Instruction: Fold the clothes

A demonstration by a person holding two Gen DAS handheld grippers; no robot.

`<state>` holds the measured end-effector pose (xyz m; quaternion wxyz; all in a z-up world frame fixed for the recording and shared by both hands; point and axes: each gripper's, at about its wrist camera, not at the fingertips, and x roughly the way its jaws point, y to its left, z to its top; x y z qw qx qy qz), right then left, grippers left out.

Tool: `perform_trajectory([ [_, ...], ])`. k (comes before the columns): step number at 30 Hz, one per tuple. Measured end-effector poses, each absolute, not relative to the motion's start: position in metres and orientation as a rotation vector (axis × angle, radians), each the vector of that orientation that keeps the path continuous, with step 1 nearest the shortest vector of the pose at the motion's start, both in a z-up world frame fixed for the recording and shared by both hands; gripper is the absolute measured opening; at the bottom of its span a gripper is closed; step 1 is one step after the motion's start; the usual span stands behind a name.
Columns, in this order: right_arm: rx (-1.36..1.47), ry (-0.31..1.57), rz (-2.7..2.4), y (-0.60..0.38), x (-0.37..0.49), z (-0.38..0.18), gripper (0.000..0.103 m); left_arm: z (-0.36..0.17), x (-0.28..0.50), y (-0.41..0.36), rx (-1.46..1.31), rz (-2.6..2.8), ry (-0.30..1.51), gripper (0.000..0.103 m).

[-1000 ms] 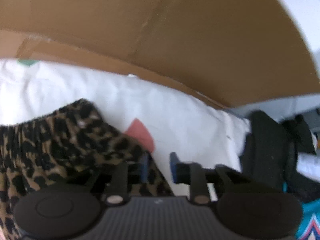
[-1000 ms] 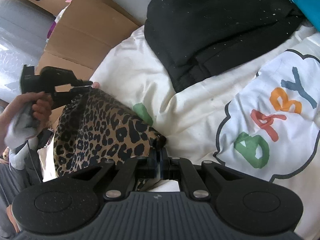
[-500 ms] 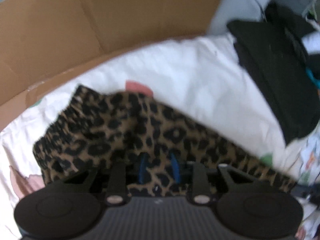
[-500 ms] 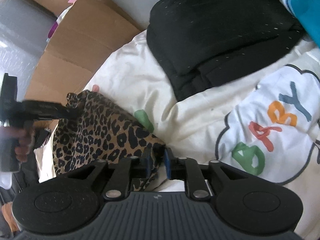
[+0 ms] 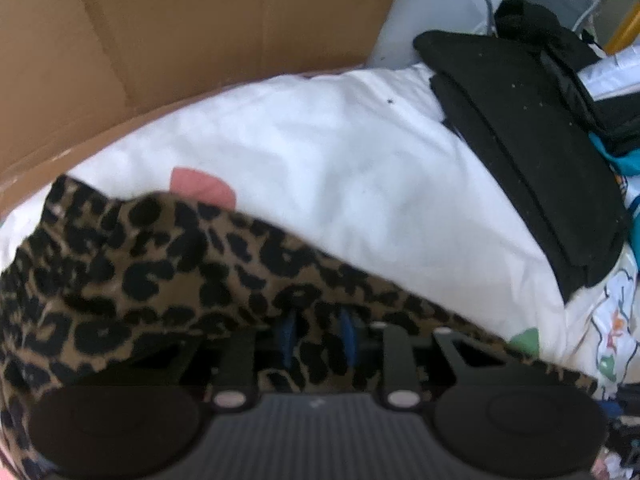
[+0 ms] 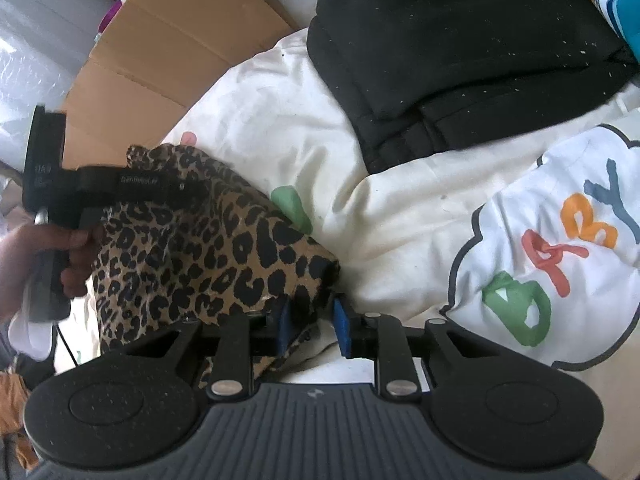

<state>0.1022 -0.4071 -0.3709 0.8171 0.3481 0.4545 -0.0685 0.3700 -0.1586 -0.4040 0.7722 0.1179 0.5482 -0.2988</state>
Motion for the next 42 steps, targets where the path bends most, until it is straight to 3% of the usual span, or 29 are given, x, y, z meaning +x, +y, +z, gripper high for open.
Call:
perform_trajectory([
  [12, 0.655, 0.968, -0.216, -0.408, 0.096, -0.359, 0.02, -0.402, 0.381, -0.188, 0.287, -0.626, 1.159, 0.021],
  [22, 0.588, 0.952, -0.233, -0.413, 0.09, -0.345, 0.019, -0.351, 0.361, -0.154, 0.243, -0.654, 1.097, 0.025],
  [30, 0.555, 0.841, -0.179, -0.407, 0.098, -0.317, 0.019, -0.302, 0.333, -0.075, 0.286, -0.623, 1.047, 0.041],
  [35, 0.517, 0.811, -0.095, -0.392, 0.11, -0.307, 0.019, -0.28, 0.324, -0.013, 0.293, -0.549, 1.062, 0.042],
  [39, 0.486, 0.806, -0.042, -0.379, 0.12, -0.307, 0.02, -0.27, 0.317, 0.026, 0.228, -0.462, 1.032, 0.054],
  [42, 0.466, 0.812, -0.012, -0.371, 0.123, -0.307, 0.021, -0.275, 0.314, 0.042, 0.165, -0.431, 1.009, 0.054],
])
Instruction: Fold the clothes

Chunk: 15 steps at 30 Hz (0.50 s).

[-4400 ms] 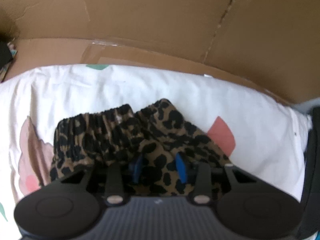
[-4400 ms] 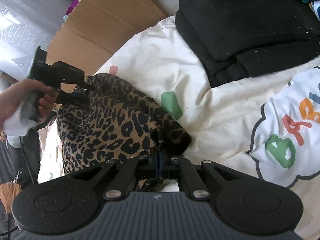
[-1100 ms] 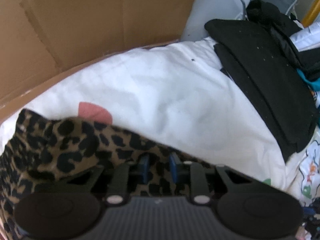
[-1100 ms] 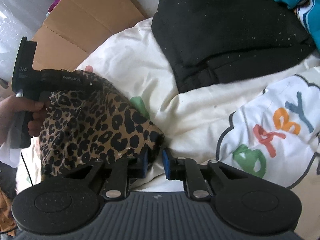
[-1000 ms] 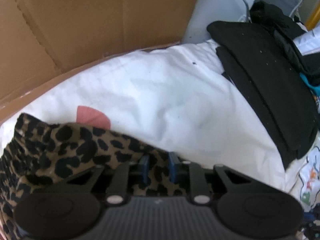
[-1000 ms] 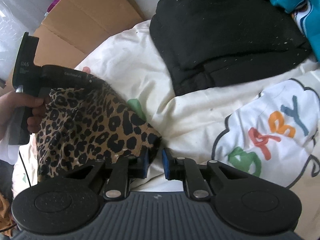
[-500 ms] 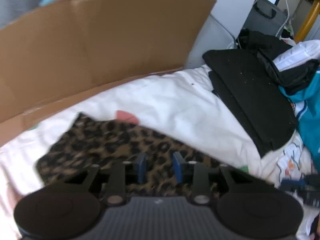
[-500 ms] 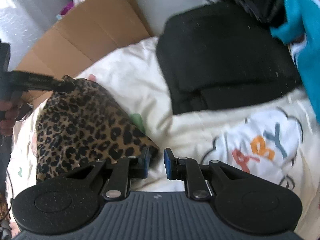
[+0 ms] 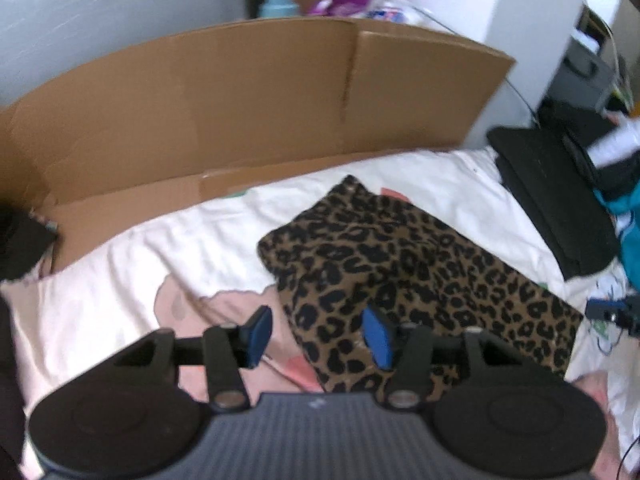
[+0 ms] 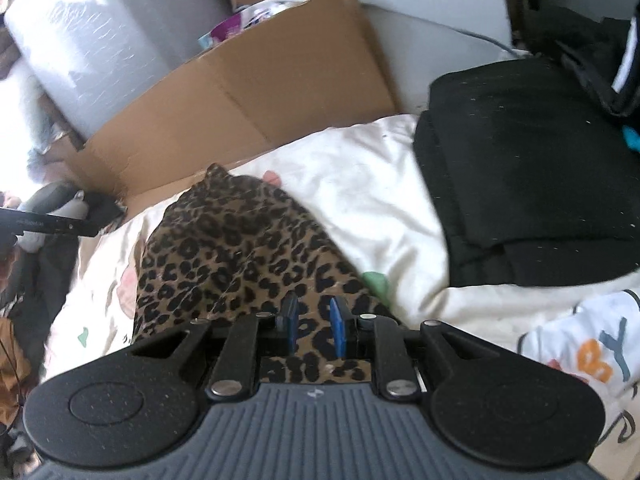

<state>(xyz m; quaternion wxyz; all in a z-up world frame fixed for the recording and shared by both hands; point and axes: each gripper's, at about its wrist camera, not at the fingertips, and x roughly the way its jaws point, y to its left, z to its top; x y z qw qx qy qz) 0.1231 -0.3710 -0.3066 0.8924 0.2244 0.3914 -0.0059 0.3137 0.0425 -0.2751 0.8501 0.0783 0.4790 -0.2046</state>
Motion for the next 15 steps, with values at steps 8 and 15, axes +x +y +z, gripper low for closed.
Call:
perform_trajectory([
  [8, 0.435, 0.854, -0.035, -0.369, 0.123, -0.318, 0.023, -0.312, 0.311, 0.071, -0.036, -0.351, 0.973, 0.052],
  [15, 0.413, 0.934, -0.027, -0.361, 0.122, -0.341, 0.023, -0.342, 0.313, 0.079, -0.12, -0.334, 1.003, 0.021],
])
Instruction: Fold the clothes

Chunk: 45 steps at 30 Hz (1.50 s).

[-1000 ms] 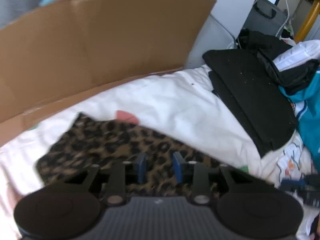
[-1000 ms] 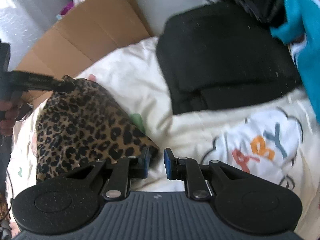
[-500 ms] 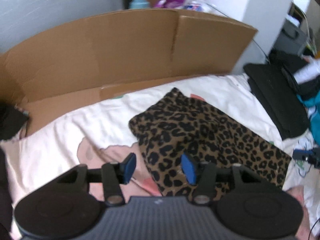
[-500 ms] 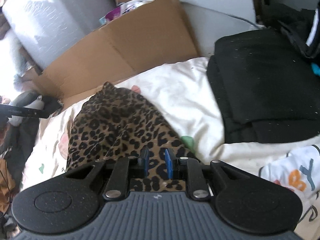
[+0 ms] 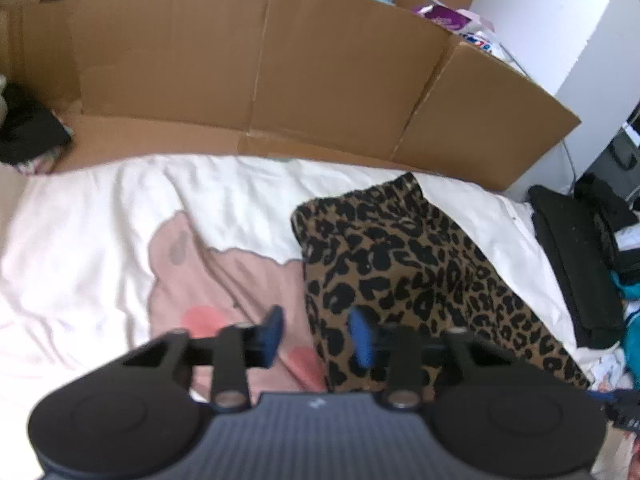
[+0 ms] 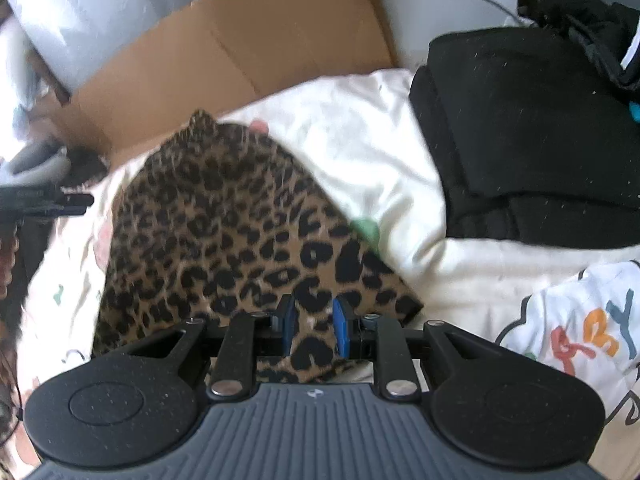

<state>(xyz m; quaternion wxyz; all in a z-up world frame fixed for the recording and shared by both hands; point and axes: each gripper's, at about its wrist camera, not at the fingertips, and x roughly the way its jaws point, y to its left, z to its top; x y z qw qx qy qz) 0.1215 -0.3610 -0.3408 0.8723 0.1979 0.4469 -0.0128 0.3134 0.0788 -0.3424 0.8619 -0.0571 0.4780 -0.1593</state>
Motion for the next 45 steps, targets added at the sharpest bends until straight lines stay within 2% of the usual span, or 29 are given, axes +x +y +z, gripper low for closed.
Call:
perform_trajectory([
  [2, 0.401, 0.953, -0.036, -0.361, 0.122, -0.346, 0.023, -0.348, 0.317, 0.072, -0.108, -0.362, 1.014, 0.014],
  [8, 0.384, 0.983, -0.079, -0.373, 0.119, -0.358, 0.023, -0.351, 0.335, 0.038, -0.038, -0.455, 0.982, 0.015],
  [16, 0.371, 1.0, -0.089, -0.378, 0.118, -0.363, 0.021, -0.388, 0.361, 0.022, -0.027, -0.358, 1.07, 0.014],
  [18, 0.376, 1.003, -0.09, -0.381, 0.12, -0.365, 0.02, -0.404, 0.37, 0.027, -0.058, -0.323, 1.11, 0.006],
  [20, 0.382, 1.006, -0.089, -0.383, 0.121, -0.366, 0.02, -0.415, 0.375, 0.031, -0.085, -0.3, 1.118, 0.003],
  [27, 0.38, 1.012, -0.1, -0.383, 0.119, -0.365, 0.019, -0.407, 0.373, 0.026, -0.051, -0.302, 1.108, 0.003],
  [36, 0.361, 0.972, -0.082, -0.369, 0.121, -0.345, 0.022, -0.373, 0.328, 0.014, 0.009, -0.427, 1.036, 0.007],
  [45, 0.339, 0.952, -0.033, -0.352, 0.127, -0.344, 0.022, -0.37, 0.36, -0.021, 0.063, -0.454, 0.954, 0.015],
])
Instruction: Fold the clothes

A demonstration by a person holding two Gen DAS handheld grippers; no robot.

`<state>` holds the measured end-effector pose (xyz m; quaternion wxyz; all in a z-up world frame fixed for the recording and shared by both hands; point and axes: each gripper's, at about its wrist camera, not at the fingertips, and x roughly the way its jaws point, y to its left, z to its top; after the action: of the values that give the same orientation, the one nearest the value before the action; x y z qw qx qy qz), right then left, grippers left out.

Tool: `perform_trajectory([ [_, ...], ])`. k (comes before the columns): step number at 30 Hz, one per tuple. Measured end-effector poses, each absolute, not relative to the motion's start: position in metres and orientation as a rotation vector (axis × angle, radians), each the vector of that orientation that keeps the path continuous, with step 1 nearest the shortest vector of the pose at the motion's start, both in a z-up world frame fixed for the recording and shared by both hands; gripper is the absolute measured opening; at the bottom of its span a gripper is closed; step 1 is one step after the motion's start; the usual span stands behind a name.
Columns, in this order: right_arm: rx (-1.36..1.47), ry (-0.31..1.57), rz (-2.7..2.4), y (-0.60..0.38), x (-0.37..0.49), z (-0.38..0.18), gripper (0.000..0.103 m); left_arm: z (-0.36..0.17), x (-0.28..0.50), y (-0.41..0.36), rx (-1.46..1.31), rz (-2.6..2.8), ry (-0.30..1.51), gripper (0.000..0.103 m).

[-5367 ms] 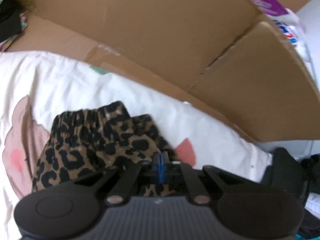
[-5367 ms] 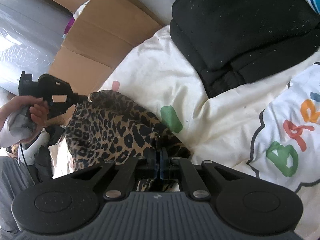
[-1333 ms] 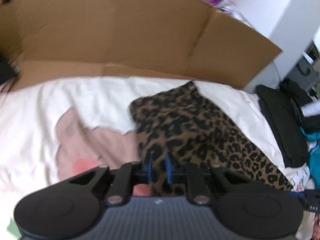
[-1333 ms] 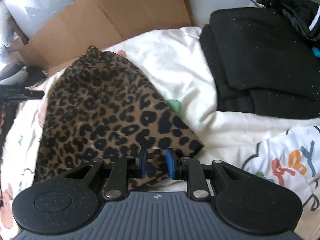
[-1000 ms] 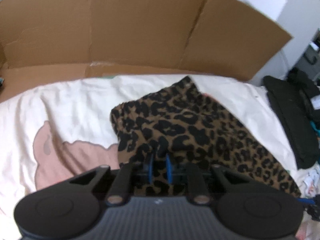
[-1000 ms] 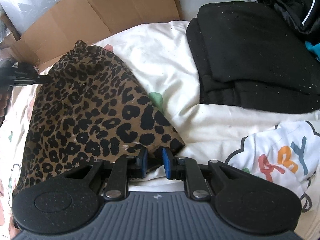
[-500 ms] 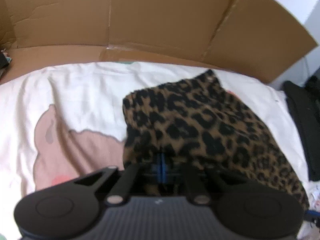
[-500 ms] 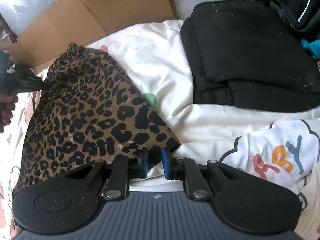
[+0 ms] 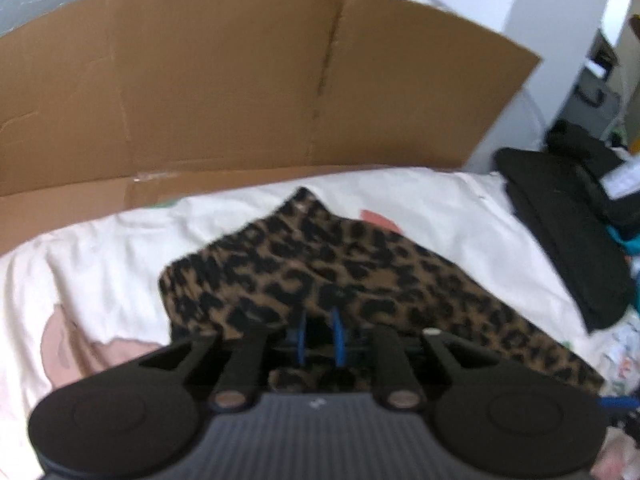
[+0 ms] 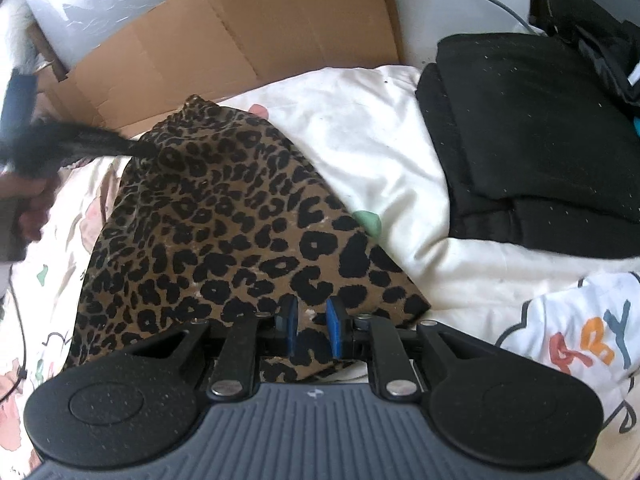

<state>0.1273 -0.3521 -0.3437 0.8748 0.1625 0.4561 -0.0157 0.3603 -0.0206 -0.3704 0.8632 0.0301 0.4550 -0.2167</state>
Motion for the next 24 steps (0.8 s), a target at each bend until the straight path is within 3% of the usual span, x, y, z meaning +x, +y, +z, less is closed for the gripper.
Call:
perform_trajectory([
  [6, 0.372, 0.991, -0.056, -0.365, 0.132, -0.359, 0.021, -0.395, 0.382, -0.015, 0.0, -0.425, 1.021, 0.003],
  [12, 0.39, 1.004, -0.062, -0.373, 0.129, -0.364, 0.021, -0.397, 0.388, -0.025, 0.012, -0.386, 1.053, 0.003],
  [24, 0.375, 0.965, -0.037, -0.368, 0.126, -0.349, 0.022, -0.368, 0.307, -0.024, 0.081, -0.504, 1.053, 0.011],
])
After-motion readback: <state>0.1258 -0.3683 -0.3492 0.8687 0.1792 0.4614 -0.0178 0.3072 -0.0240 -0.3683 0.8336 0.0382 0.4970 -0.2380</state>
